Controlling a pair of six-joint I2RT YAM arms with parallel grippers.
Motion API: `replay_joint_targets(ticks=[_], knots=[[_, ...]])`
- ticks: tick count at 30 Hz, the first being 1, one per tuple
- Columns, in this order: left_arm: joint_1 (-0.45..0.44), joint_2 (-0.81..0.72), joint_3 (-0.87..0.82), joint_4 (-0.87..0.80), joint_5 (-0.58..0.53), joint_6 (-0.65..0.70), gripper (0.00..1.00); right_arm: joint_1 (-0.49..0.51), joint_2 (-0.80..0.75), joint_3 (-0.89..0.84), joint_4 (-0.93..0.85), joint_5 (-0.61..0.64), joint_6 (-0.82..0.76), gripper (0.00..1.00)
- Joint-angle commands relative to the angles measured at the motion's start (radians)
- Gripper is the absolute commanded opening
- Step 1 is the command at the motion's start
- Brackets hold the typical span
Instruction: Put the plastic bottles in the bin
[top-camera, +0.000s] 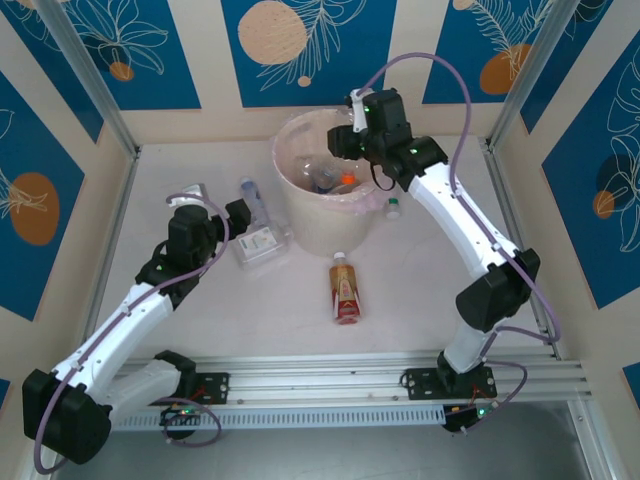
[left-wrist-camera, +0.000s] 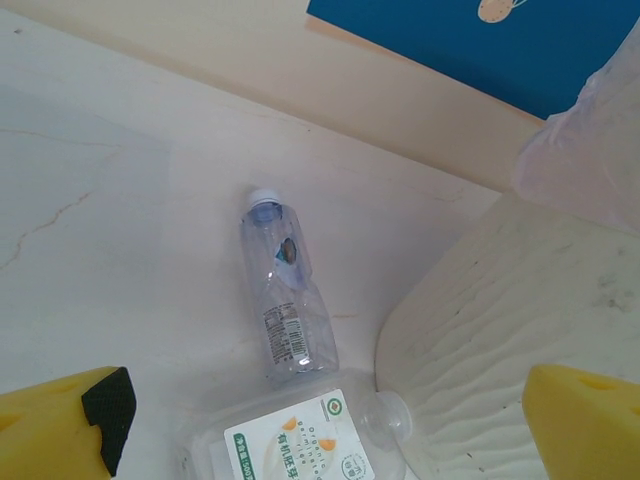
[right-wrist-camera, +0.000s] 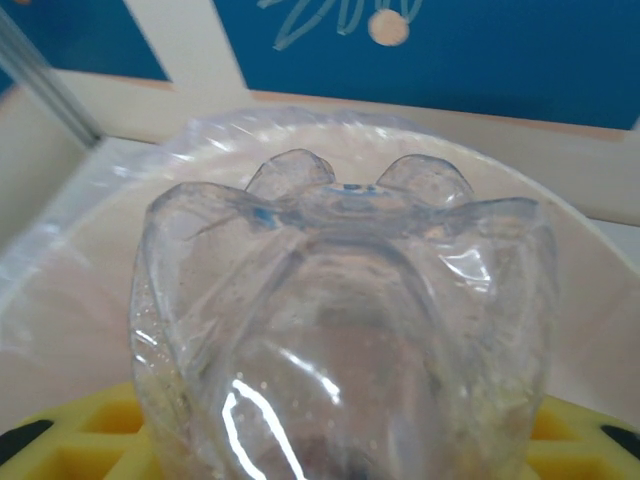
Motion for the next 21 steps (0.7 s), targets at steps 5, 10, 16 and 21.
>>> replay_joint_targets(ticks=[5, 10, 16, 21], knots=[[0.023, -0.008, -0.010, 0.005, 0.019, -0.020, 1.00, 0.058, 0.125, 0.146, -0.203, 0.401, -0.097, 0.56], [0.026, -0.006, -0.010, 0.004, 0.019, -0.019, 1.00, 0.075, 0.175, 0.217, -0.237, 0.487, -0.101, 0.66], [0.030, -0.008, -0.011, -0.001, 0.019, -0.020, 1.00, 0.080, 0.205, 0.295, -0.285, 0.614, -0.063, 0.75], [0.035, -0.008, -0.013, -0.001, 0.021, -0.020, 1.00, 0.082, 0.200, 0.322, -0.306, 0.634, -0.043, 0.81]])
